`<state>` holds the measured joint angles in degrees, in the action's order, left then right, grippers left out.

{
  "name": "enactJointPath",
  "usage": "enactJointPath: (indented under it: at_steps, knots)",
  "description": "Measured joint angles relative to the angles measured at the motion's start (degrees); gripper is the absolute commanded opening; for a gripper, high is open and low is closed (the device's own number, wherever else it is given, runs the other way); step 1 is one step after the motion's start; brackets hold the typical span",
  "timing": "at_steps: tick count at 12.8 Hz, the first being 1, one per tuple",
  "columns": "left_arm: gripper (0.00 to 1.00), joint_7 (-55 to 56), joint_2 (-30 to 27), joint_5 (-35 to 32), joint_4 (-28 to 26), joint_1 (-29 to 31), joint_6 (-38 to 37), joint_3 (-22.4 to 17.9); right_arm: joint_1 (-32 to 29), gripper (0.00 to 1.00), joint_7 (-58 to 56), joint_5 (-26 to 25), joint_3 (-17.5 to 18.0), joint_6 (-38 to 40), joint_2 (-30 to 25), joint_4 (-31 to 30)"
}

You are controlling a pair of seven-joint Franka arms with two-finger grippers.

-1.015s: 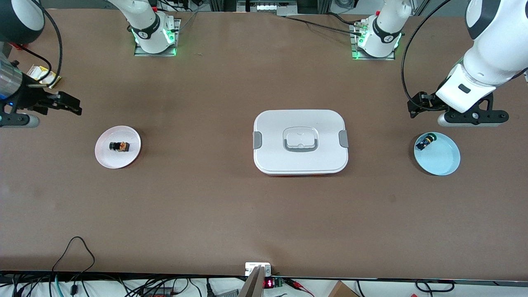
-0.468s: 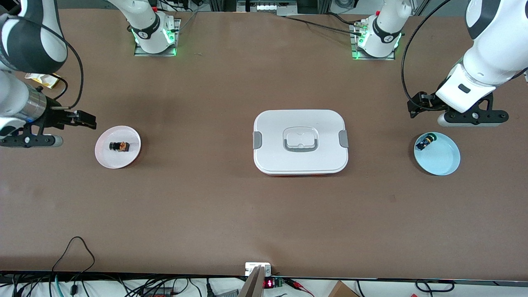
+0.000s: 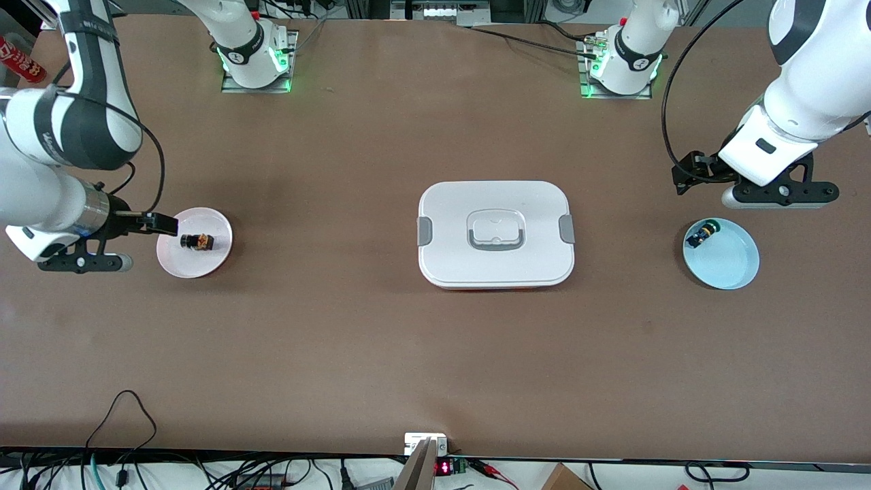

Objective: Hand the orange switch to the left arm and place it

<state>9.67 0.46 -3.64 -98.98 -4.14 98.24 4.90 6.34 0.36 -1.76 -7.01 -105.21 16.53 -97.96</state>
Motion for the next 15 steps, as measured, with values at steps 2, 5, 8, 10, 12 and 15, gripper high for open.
enactJointPath:
  at_steps: [2, 5, 8, 10, 12, 15]
  knots:
    - [1.00, 0.00, 0.00, 0.00, 0.00, 0.00, 0.00, 0.00, -0.10, 1.00, 1.76, -0.81, -0.09, -0.81, 0.78, -0.86]
    - [1.00, 0.00, 0.00, 0.00, 0.00, 0.00, 0.00, 0.01, -0.43, 1.00, 2.00, -1.87, -0.40, -2.63, 1.12, -2.68]
    - [1.00, 0.00, 0.00, 0.00, 0.00, 0.00, 0.00, 0.01, -1.61, 1.00, 2.11, -1.91, -0.55, -9.46, 1.18, -7.96]
    - [1.00, 0.00, 0.00, 0.00, 0.00, 0.00, 0.00, 0.01, -2.58, 1.00, 2.11, -1.93, -0.58, -15.23, 1.22, -12.53]
    - [1.00, 0.00, 0.00, 0.00, 0.00, 0.00, 0.00, 0.01, -3.45, 1.00, 2.10, -1.93, -0.59, -19.05, 1.23, -15.37]
    - [1.00, 0.00, 0.00, 0.00, 0.00, 0.00, 0.00, 0.01, -3.65, 1.00, 2.09, -1.93, -0.56, -24.81, 1.29, -18.85]
